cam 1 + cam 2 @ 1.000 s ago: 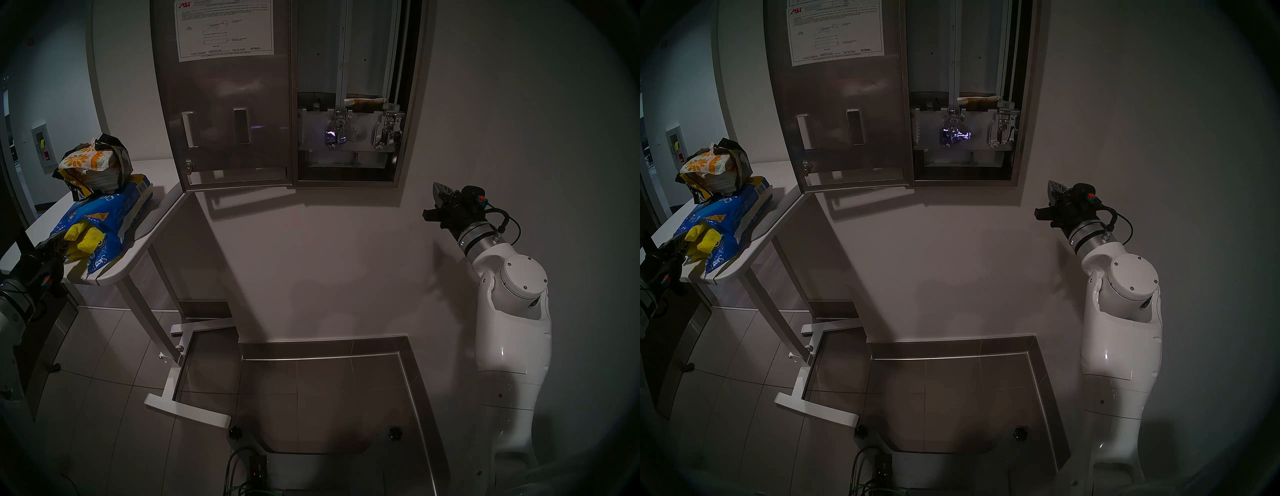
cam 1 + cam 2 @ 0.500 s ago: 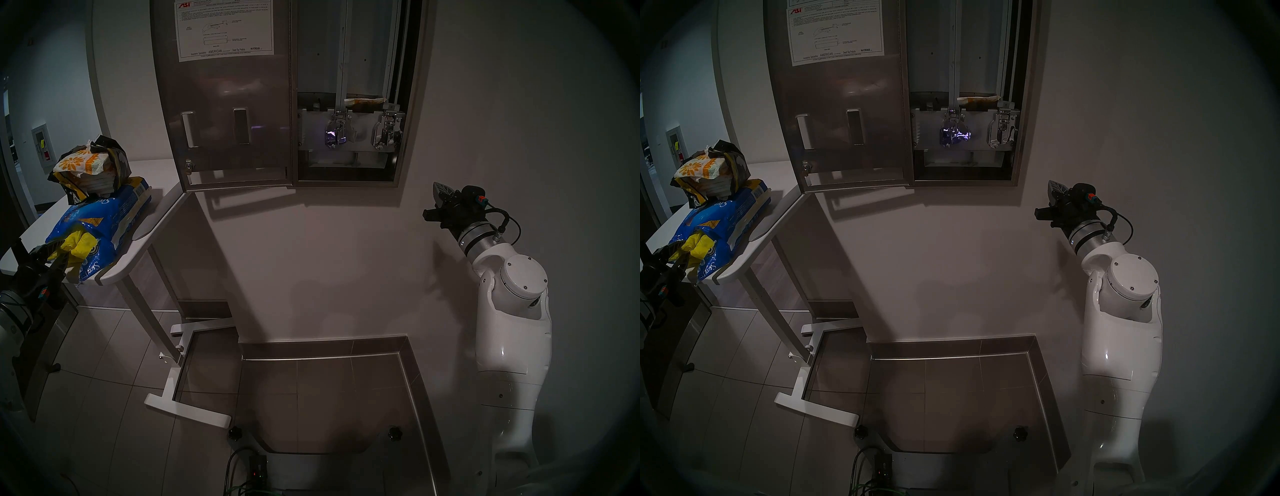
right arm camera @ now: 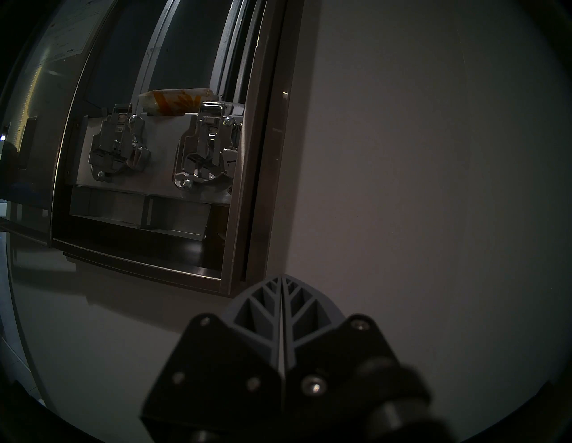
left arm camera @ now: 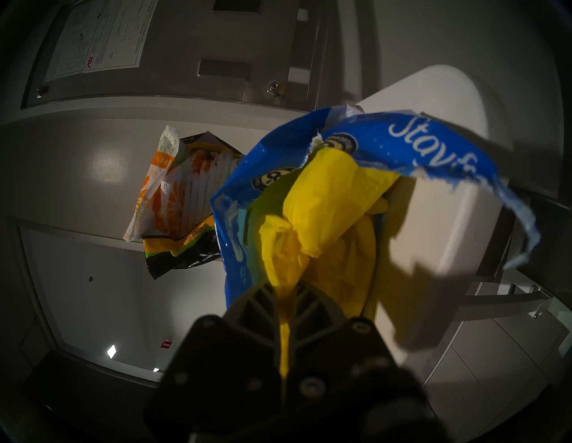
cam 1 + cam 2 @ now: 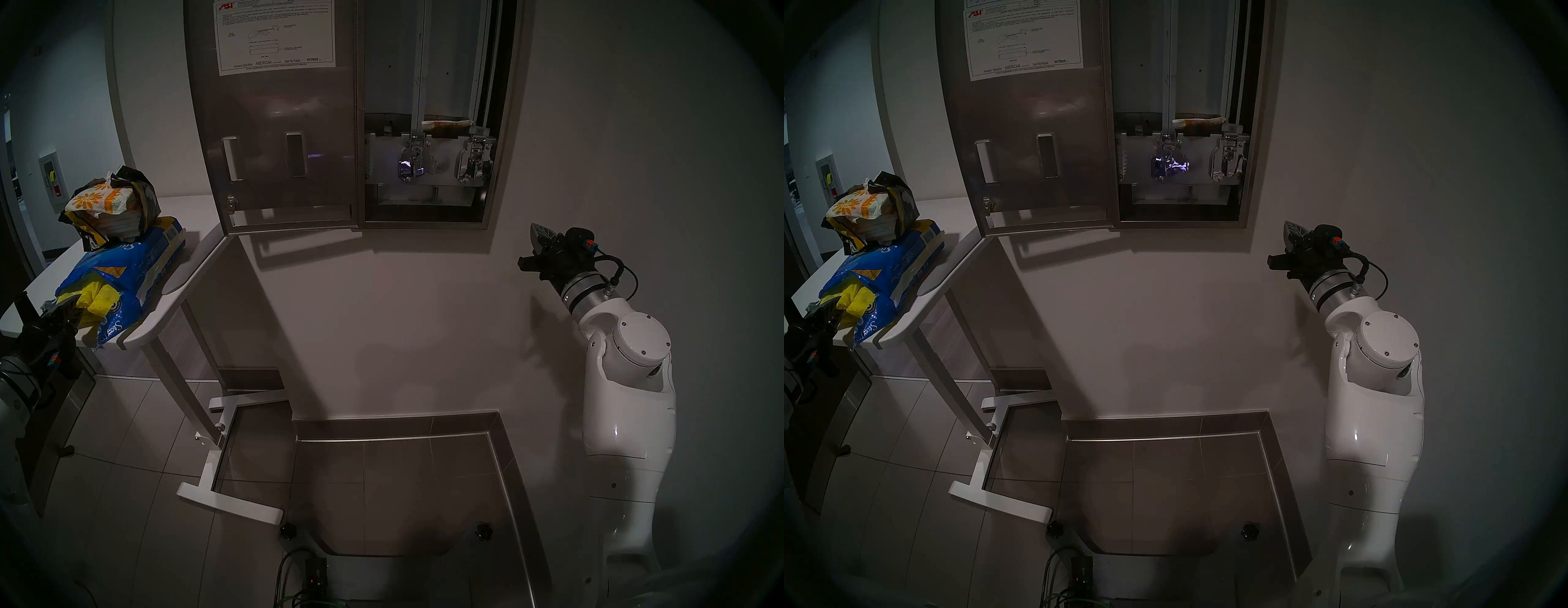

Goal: Open the dispenser door, put the pads inside, close the door

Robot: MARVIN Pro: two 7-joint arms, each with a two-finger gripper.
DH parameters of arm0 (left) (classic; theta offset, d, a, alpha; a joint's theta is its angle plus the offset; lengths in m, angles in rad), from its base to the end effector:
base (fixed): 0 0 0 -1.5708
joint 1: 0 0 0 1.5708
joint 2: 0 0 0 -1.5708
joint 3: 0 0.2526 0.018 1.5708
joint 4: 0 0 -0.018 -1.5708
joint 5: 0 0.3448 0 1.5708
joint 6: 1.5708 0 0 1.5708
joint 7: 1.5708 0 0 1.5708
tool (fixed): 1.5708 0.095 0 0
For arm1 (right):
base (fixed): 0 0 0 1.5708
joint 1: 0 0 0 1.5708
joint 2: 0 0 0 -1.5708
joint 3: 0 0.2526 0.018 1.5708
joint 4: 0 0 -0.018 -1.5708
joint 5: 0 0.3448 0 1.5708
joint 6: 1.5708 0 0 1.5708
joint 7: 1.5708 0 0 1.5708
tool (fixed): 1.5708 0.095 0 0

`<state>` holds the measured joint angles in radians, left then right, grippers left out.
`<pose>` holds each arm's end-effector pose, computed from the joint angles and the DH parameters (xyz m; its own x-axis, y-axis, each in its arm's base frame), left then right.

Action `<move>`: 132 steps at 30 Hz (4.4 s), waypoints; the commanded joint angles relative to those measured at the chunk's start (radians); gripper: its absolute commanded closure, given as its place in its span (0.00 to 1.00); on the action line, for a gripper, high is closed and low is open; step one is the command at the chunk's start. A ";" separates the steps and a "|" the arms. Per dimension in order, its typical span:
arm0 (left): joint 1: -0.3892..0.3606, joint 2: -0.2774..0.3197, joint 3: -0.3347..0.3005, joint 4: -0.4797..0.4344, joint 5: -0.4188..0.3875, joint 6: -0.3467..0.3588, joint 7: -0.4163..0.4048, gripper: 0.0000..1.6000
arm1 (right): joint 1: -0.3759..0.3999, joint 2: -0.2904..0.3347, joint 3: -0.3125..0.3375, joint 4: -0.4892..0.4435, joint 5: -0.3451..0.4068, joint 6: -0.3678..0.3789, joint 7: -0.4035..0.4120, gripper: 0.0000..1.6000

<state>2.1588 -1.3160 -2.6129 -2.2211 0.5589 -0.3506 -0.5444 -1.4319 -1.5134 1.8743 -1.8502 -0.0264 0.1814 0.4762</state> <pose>0.2267 0.2814 -0.0803 0.1430 -0.9816 0.1262 -0.0189 -0.1302 -0.9913 0.4499 -0.0994 -0.1009 -0.2218 0.1110 0.9688 0.1443 -0.9788 0.1451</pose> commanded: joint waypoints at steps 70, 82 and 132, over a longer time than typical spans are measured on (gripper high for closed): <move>0.137 -0.214 -0.185 -0.222 -0.582 -0.006 -0.230 1.00 | 0.018 0.020 -0.007 -0.034 0.016 -0.005 -0.014 0.84; 0.133 -0.214 -0.188 -0.222 -0.587 -0.003 -0.238 1.00 | 0.017 0.023 -0.009 -0.034 0.019 -0.005 -0.017 0.84; -0.150 0.268 0.157 -0.222 -0.678 -0.292 -0.266 1.00 | 0.015 0.034 -0.017 -0.023 0.030 -0.008 -0.028 0.84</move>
<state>2.0795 -1.1436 -2.5065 -2.4335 -0.1228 -0.6517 -0.8204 -1.4401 -1.4854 1.8546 -1.8449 0.0012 0.1812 0.4479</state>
